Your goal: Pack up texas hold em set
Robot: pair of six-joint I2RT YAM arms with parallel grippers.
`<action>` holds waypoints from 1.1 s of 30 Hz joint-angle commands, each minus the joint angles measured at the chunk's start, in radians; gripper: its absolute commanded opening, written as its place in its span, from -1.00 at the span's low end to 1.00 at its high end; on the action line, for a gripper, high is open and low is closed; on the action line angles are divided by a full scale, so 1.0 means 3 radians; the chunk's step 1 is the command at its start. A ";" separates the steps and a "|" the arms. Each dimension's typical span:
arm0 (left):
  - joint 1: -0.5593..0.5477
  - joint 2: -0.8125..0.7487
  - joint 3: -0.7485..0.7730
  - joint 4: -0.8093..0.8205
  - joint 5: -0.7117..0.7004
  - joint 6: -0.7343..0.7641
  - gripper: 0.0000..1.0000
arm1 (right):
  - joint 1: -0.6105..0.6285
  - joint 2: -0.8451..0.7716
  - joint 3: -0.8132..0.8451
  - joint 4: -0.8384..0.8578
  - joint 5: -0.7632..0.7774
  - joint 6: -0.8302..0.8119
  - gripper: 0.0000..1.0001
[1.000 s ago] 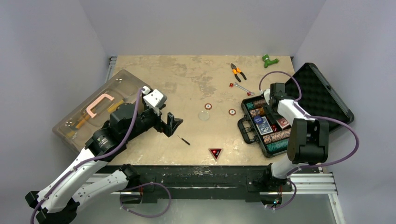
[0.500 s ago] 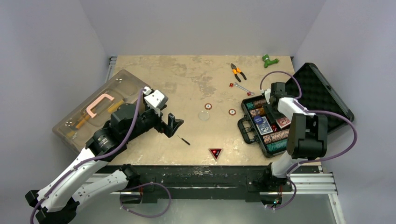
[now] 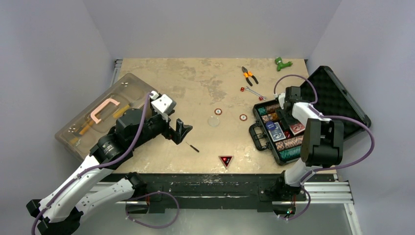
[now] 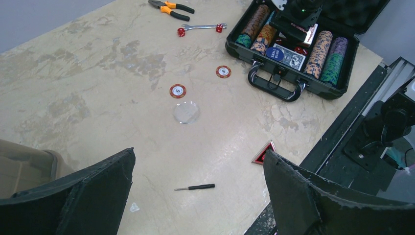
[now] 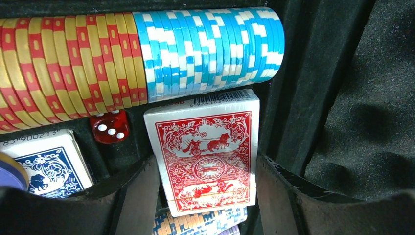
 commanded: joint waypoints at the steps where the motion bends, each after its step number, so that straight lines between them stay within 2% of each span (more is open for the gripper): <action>1: -0.0025 0.0000 0.0095 0.0064 -0.0021 0.0073 1.00 | 0.0024 -0.0082 0.0093 0.0084 -0.0382 0.0112 -0.17; 4: -0.0025 -0.0003 0.0090 0.0062 -0.0018 0.0073 1.00 | 0.0007 -0.0035 0.0197 -0.0110 -0.0488 0.0181 -0.15; 9: -0.0025 -0.0009 0.0090 0.0067 -0.0003 0.0068 1.00 | -0.0041 0.0084 0.0454 -0.0480 -0.0742 0.0345 -0.22; 12: -0.0025 -0.0010 0.0090 0.0066 0.0004 0.0068 1.00 | -0.0089 0.0031 0.0439 -0.0510 -0.0894 0.0405 -0.20; 21: -0.0035 0.0005 0.0090 0.0071 0.0030 0.0057 1.00 | -0.0095 0.0090 0.0411 -0.0460 -0.0820 0.0429 -0.05; 22: -0.0038 0.0005 0.0090 0.0071 0.0026 0.0061 1.00 | -0.0096 0.0093 0.0405 -0.0455 -0.0806 0.0427 0.00; 23: -0.0035 0.0004 0.0090 0.0072 0.0023 0.0062 1.00 | -0.0096 0.0077 0.0395 -0.0440 -0.0805 0.0428 0.21; 24: -0.0035 0.0005 0.0090 0.0071 0.0022 0.0065 1.00 | -0.0096 0.0059 0.0387 -0.0424 -0.0795 0.0447 0.88; 25: -0.0035 0.0005 0.0089 0.0068 0.0023 0.0068 1.00 | -0.0094 0.0044 0.0389 -0.0416 -0.0786 0.0455 0.97; 33: -0.0035 0.0010 0.0090 0.0071 0.0046 0.0055 1.00 | -0.0091 -0.0259 0.0306 -0.0416 -0.0519 0.0513 0.98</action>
